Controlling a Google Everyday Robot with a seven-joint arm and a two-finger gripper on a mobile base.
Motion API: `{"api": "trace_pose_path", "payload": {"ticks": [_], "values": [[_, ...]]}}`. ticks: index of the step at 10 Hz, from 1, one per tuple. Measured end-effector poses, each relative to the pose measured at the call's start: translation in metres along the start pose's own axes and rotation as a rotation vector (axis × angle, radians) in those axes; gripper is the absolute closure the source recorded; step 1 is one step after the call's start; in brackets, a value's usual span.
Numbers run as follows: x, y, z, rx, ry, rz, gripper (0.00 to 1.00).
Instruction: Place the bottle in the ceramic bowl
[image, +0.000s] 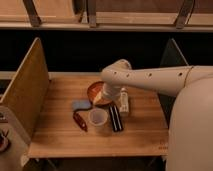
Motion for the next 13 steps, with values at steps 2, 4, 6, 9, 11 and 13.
{"api": "trace_pose_path", "payload": {"ticks": [2,4,6,9,11,13], "values": [[0.0,0.0,0.0,0.0,0.0,0.0,0.2],[0.0,0.0,0.0,0.0,0.0,0.0,0.2],[0.0,0.0,0.0,0.0,0.0,0.0,0.2],[-0.003,0.0,-0.002,0.007,-0.011,-0.01,0.2],[-0.032,-0.024,-0.018,0.071,-0.093,-0.042,0.2],[-0.057,-0.061,-0.043,0.133,-0.172,-0.035,0.2]]}}
